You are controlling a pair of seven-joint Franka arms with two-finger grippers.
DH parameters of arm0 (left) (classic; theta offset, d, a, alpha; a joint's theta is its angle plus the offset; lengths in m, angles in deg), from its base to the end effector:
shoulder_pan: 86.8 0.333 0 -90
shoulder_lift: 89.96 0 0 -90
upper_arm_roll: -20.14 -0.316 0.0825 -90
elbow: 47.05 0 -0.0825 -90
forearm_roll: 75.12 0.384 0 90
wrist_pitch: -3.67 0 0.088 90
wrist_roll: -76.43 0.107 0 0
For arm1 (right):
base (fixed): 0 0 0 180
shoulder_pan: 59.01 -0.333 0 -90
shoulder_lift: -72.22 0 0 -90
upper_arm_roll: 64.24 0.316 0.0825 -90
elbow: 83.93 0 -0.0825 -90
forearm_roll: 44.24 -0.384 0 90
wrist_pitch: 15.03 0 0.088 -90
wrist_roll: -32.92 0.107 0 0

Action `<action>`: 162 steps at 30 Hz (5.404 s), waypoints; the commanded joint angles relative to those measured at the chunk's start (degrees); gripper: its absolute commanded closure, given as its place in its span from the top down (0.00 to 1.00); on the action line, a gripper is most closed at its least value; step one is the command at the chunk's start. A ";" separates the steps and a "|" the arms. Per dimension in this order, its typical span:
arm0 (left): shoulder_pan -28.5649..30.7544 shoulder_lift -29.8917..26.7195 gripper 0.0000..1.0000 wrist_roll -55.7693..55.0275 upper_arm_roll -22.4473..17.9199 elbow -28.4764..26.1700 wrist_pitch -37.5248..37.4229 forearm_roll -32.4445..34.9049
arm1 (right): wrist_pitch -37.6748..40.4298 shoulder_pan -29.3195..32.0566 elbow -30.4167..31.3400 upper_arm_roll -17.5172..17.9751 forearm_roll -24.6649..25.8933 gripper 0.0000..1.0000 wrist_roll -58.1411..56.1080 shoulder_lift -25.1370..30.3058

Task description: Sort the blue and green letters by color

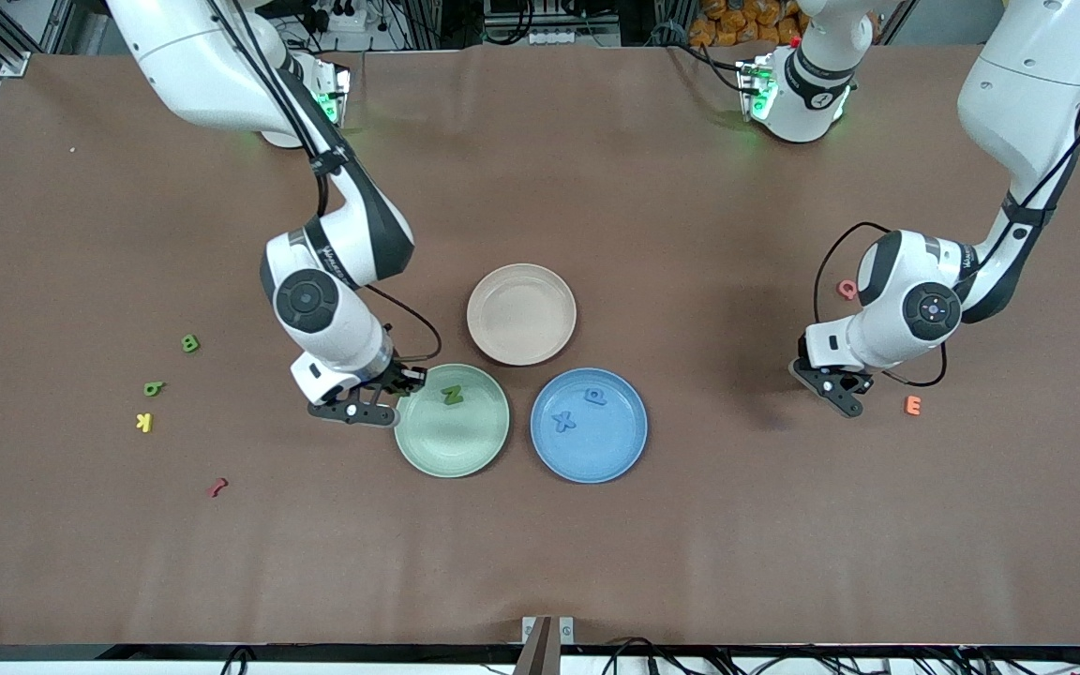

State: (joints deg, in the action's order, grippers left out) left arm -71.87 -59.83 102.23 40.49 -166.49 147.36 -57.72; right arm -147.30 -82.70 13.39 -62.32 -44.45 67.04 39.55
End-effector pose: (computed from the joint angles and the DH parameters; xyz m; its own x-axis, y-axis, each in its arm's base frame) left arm 0.5742 -0.0584 0.1786 0.7260 -0.6865 -0.0414 -0.6858 -0.7271 0.0317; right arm 0.6137 0.2916 0.2677 0.9875 -0.1563 0.0214 -0.1554 -0.9870 -0.0397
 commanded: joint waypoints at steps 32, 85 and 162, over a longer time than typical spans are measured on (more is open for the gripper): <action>-15.71 7.13 0.00 -54.96 6.19 21.35 -2.28 -2.20 | 2.90 -3.82 -13.64 -0.26 -0.84 1.00 12.46 -9.61; -27.33 13.64 1.00 -63.52 0.13 29.27 2.65 -1.15 | 14.95 22.45 13.24 -0.87 0.03 1.00 -22.86 18.42; 30.60 -2.89 1.00 -42.13 22.63 -9.41 6.16 17.66 | -19.34 42.76 20.19 -0.87 0.91 0.77 -61.90 2.17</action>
State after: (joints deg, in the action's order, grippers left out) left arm -40.77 -64.00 68.01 62.41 -175.67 152.58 -40.83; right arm -165.87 -40.86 34.77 -64.00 -44.03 6.14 43.09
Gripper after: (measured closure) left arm 0.000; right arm 0.207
